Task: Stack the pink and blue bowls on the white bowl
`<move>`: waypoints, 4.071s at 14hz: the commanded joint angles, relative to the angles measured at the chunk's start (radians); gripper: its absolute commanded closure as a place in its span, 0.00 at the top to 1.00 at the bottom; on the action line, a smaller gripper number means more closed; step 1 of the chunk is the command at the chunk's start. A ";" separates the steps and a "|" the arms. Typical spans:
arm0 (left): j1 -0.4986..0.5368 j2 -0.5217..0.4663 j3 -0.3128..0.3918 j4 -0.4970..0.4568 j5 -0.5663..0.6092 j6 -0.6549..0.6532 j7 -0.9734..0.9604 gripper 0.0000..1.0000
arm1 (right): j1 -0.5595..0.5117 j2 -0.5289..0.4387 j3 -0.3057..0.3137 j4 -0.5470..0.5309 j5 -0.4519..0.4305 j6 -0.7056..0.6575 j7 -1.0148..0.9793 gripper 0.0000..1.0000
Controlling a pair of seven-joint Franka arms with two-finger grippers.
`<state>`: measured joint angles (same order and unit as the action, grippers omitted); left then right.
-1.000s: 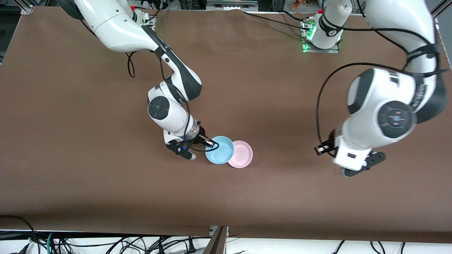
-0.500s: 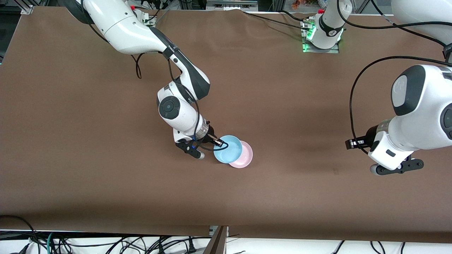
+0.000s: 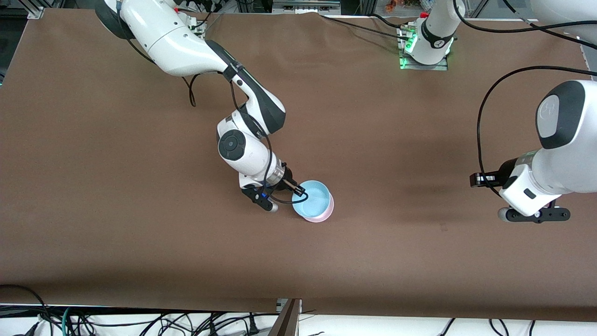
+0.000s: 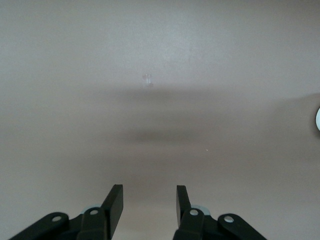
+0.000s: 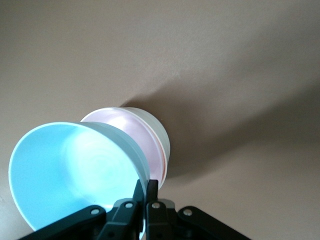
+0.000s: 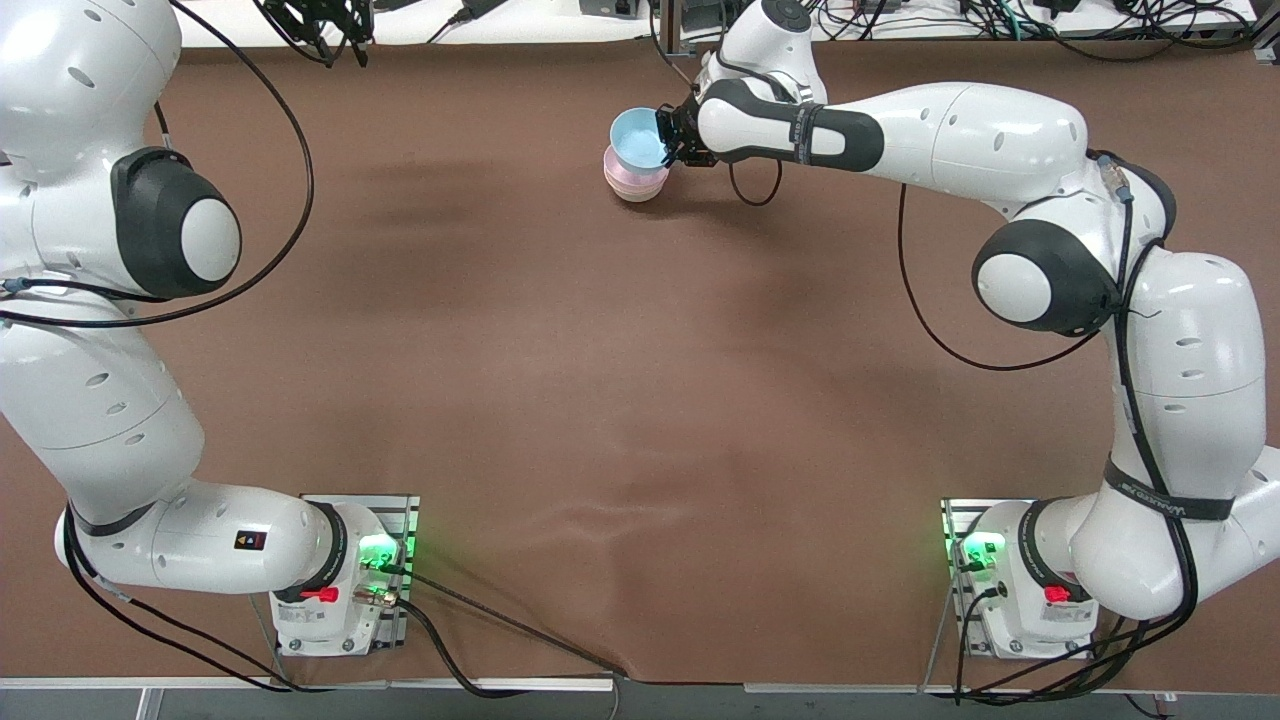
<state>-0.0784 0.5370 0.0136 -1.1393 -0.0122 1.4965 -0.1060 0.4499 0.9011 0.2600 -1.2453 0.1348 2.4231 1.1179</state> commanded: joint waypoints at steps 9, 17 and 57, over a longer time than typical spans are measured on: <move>0.003 -0.210 -0.008 -0.345 0.023 0.194 0.031 0.52 | 0.023 0.087 -0.008 0.092 0.008 0.013 0.016 0.00; 0.017 -0.232 -0.008 -0.379 0.023 0.202 0.088 0.54 | 0.023 0.101 -0.013 0.092 -0.001 0.014 0.007 0.00; 0.003 -0.147 -0.006 -0.273 0.018 0.260 0.072 1.00 | -0.375 -0.866 -0.274 -0.252 -0.175 -0.961 -1.076 1.00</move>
<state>-0.0729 0.3763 0.0065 -1.4413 -0.0087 1.7627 -0.0415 0.0790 0.0531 -0.0185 -1.4601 -0.0151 1.4810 0.0574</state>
